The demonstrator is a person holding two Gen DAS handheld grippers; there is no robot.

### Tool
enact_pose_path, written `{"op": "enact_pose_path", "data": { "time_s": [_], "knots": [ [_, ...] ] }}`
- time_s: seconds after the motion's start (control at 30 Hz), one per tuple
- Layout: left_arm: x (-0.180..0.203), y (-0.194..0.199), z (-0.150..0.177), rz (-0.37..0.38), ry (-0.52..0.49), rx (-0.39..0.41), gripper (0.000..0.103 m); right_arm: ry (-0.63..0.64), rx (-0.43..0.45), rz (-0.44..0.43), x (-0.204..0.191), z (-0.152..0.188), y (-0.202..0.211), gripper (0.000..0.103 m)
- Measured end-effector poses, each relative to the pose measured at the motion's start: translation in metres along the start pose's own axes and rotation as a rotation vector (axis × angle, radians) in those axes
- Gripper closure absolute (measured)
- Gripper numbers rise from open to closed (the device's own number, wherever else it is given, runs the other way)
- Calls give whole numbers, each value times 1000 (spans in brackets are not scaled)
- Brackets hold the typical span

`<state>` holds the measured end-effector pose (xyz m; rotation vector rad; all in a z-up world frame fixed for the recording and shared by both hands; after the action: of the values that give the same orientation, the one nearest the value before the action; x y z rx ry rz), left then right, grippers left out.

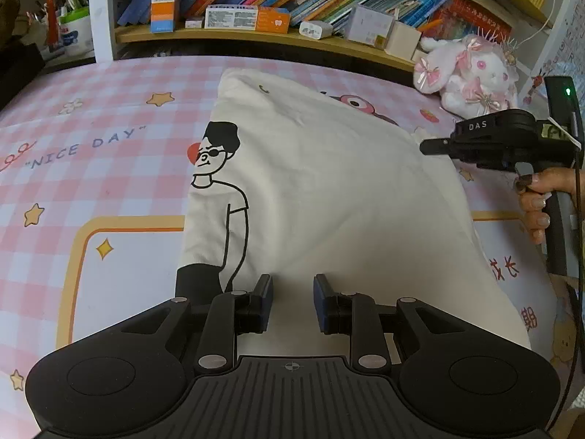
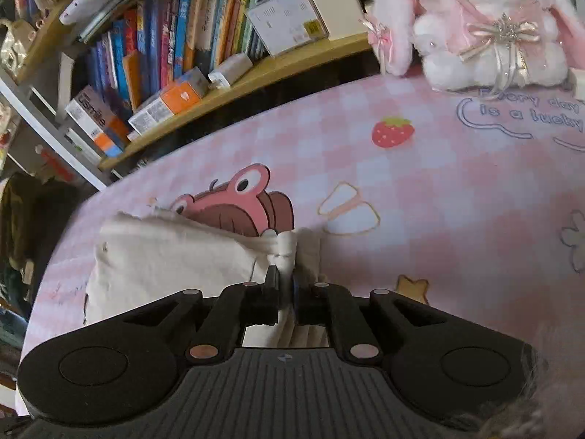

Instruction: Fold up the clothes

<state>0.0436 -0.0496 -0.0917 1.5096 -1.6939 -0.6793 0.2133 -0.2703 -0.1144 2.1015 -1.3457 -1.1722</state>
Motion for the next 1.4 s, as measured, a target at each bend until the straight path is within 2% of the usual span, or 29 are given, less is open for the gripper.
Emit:
{"op": "enact_pose_path", "data": {
  "time_s": [0.1,0.13,0.2,0.3,0.43,0.63,0.67,0.7,0.73,0.87,0.9,1.0,1.07,1.17,1.33,1.4],
  "knots": [
    [-1,2,0,10,-1,-20,76,57,21,33,-5,-3,4,93],
    [-1,3,-1,16,-4,-32,74,65,37,49,-5,-5,9,80],
    [-3,10,-7,31,-15,-23,70,80,94,103,-5,-9,26,66],
    [-17,18,-28,66,8,16,70,107,65,31,-16,2,48,65],
    [-42,8,-60,109,63,29,69,153,-51,-62,-37,45,73,65],
    [-75,-18,-104,175,129,34,67,202,-128,8,-54,107,96,65],
    [-79,-25,-108,187,139,30,63,189,-139,27,-53,114,98,65],
    [-82,-31,-112,198,150,27,54,170,-147,40,-52,120,99,65],
    [-85,-37,-116,208,159,22,50,150,-149,54,-50,124,100,66],
    [-93,-62,-128,257,211,-4,43,44,-141,130,-35,135,105,67],
    [-96,-67,-130,276,234,-8,40,14,-139,149,-31,138,106,70],
    [-106,-83,-139,355,331,-22,38,-5,-121,229,-22,147,105,89],
    [-113,-94,-144,426,428,-41,38,-9,-115,248,-22,148,106,90],
    [-120,-108,-154,500,520,-42,39,-4,-111,297,-25,150,104,91],
    [-117,-120,-166,575,536,-43,46,1,-104,351,-29,153,103,91],
    [-115,-119,-169,592,517,-33,78,-15,-101,359,-29,154,104,91]
  ]
}}
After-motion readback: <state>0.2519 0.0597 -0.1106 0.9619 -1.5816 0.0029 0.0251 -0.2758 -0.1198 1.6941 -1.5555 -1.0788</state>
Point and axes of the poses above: each gripper's, at about its wrist camera, not at the fingertips, and y roughly against the way its jaws point, x to its right, z to its underside, the point moved 8 cm from there along -y, roughly the way its jaws point
